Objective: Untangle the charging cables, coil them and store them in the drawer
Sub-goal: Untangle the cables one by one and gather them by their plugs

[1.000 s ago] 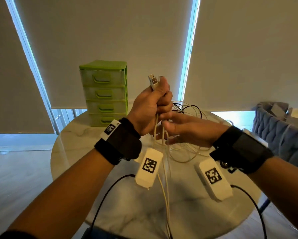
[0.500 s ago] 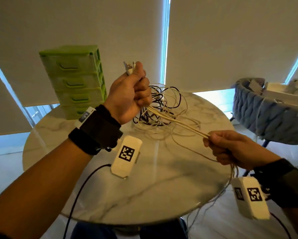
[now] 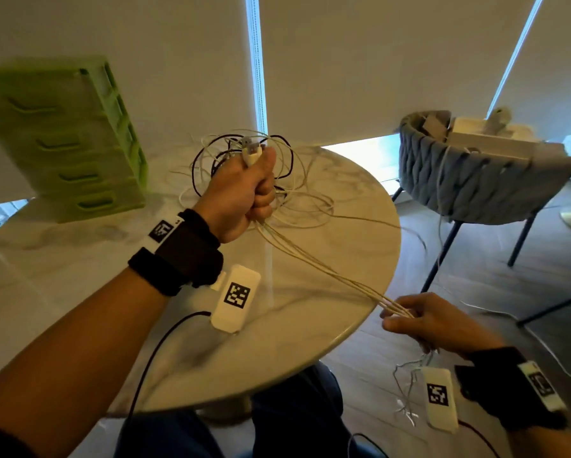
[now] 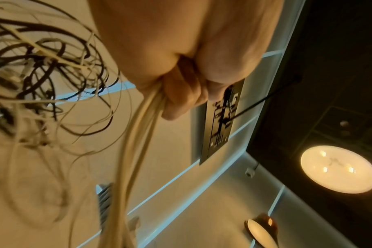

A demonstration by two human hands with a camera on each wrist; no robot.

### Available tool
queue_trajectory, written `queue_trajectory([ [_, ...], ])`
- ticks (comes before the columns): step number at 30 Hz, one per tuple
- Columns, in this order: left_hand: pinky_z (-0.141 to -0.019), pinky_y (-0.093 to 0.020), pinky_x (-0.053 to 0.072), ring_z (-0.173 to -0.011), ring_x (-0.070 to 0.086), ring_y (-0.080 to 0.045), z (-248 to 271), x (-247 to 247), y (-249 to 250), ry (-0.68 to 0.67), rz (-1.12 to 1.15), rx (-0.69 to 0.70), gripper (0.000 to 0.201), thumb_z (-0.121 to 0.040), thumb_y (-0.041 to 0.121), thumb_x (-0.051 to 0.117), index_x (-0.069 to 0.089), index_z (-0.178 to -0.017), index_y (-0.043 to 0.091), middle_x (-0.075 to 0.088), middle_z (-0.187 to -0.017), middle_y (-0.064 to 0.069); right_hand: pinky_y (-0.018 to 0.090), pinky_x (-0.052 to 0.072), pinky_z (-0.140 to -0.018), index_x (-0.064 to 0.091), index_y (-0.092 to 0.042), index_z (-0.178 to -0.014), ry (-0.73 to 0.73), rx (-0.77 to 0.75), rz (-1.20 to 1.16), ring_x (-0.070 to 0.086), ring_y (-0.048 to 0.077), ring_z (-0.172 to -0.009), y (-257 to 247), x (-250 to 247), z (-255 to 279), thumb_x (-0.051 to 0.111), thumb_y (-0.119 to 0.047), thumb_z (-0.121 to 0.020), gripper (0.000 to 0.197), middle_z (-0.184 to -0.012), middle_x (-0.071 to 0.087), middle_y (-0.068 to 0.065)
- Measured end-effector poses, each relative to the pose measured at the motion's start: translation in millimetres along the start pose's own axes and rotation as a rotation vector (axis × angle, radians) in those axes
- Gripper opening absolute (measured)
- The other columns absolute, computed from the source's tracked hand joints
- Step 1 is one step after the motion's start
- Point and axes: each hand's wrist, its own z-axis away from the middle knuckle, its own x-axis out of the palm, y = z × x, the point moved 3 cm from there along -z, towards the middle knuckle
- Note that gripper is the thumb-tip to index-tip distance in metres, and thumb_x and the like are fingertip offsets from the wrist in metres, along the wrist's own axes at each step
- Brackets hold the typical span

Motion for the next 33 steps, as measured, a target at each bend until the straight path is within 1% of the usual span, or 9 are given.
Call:
queue_trajectory([
  [6, -0.035, -0.016, 0.019, -0.039, 0.017, -0.004, -14.6, -16.4, 29.8, 0.135, 0.073, 0.094, 0.037, -0.103, 0.032, 0.043, 0.027, -0.070, 0.024, 0.024, -0.048, 0.010, 0.014, 0.039, -0.047, 0.068, -0.012, -0.063, 0.274, 0.184, 0.135, 0.052, 0.010, -0.045, 83.3, 4.2, -6.7, 0.064, -0.031, -0.092, 0.035, -0.049, 0.056, -0.001],
  [8, -0.036, -0.016, 0.016, -0.039, 0.016, -0.005, -16.0, 0.5, 18.1, 0.078, 0.047, 0.050, 0.039, -0.103, 0.031, 0.043, 0.026, -0.068, 0.024, 0.022, -0.048, 0.010, 0.016, 0.043, -0.056, 0.064, -0.014, -0.065, 0.224, 0.193, 0.114, 0.060, 0.018, -0.061, 97.0, 9.7, -17.8, 0.070, -0.025, -0.088, 0.026, -0.062, 0.063, 0.004],
  [10, -0.036, -0.017, 0.015, -0.039, 0.015, -0.005, -14.2, 24.8, 1.4, -0.022, 0.039, -0.007, 0.038, -0.103, 0.030, 0.042, 0.027, -0.069, 0.023, 0.021, -0.048, 0.009, 0.026, 0.048, -0.075, 0.062, -0.024, -0.085, 0.066, 0.250, 0.217, 0.063, 0.024, -0.091, 100.2, 11.5, -23.7, 0.082, -0.028, -0.074, 0.024, -0.095, 0.066, 0.002],
  [12, -0.037, -0.020, 0.017, -0.041, 0.014, -0.006, -12.0, 50.3, -12.5, -0.126, 0.050, -0.062, 0.031, -0.102, 0.034, 0.042, 0.036, -0.075, 0.021, 0.020, -0.050, 0.008, 0.031, 0.045, -0.090, 0.051, -0.036, -0.121, -0.054, 0.280, 0.320, 0.056, 0.020, -0.110, 89.1, 2.4, -17.0, 0.089, -0.032, -0.064, 0.069, -0.118, 0.054, -0.005],
  [16, -0.042, -0.021, 0.022, -0.046, 0.019, -0.010, -6.4, 109.6, -35.9, -0.304, -0.097, -0.126, 0.023, -0.098, 0.031, 0.051, 0.045, -0.105, 0.009, 0.026, -0.051, 0.007, 0.037, 0.051, -0.095, 0.035, -0.043, -0.141, -0.145, 0.112, 0.091, 0.054, 0.011, -0.112, 27.2, -9.9, 19.5, 0.089, -0.028, -0.062, 0.097, -0.129, 0.051, -0.008],
  [19, -0.043, -0.023, 0.024, -0.045, 0.023, -0.011, 1.0, 150.4, -53.9, -0.387, -0.238, -0.156, 0.026, -0.099, 0.029, 0.052, 0.056, -0.097, 0.004, 0.027, -0.053, 0.003, 0.038, 0.053, -0.092, 0.028, -0.044, -0.144, -0.172, 0.039, 0.117, 0.058, 0.012, -0.106, -3.6, -13.0, 37.7, 0.086, -0.024, -0.064, 0.101, -0.127, 0.046, -0.014],
  [23, -0.042, -0.023, 0.025, -0.043, 0.023, -0.011, 0.5, 172.6, -58.8, -0.395, -0.342, -0.106, 0.027, -0.099, 0.030, 0.053, 0.060, -0.081, 0.011, 0.025, -0.053, 0.001, 0.031, 0.054, -0.081, 0.029, -0.040, -0.146, 0.015, 0.056, 0.465, 0.060, 0.011, -0.088, 14.5, -43.7, 30.1, 0.083, -0.012, -0.071, 0.097, -0.119, 0.050, -0.009],
  [26, -0.043, -0.023, 0.025, -0.043, 0.022, -0.010, -3.5, 175.7, -55.4, -0.366, -0.313, -0.100, 0.038, -0.098, 0.033, 0.054, 0.047, -0.064, 0.017, 0.027, -0.052, 0.003, 0.039, 0.052, -0.087, 0.048, -0.028, -0.136, 0.219, 0.067, 0.640, 0.057, 0.013, -0.084, 38.7, -72.2, 21.2, 0.071, -0.001, -0.080, 0.066, -0.111, 0.063, -0.002],
  [33, -0.043, -0.022, 0.029, -0.042, 0.024, -0.011, -15.8, 182.0, -59.1, -0.337, -0.393, -0.086, 0.043, -0.093, 0.030, 0.062, 0.037, -0.059, 0.021, 0.026, -0.053, 0.001, 0.031, 0.045, -0.074, 0.064, -0.016, -0.116, 0.559, -0.230, 0.813, 0.062, 0.031, -0.089, 37.6, -102.2, 19.3, 0.052, 0.010, -0.083, 0.044, -0.107, 0.064, 0.010],
])
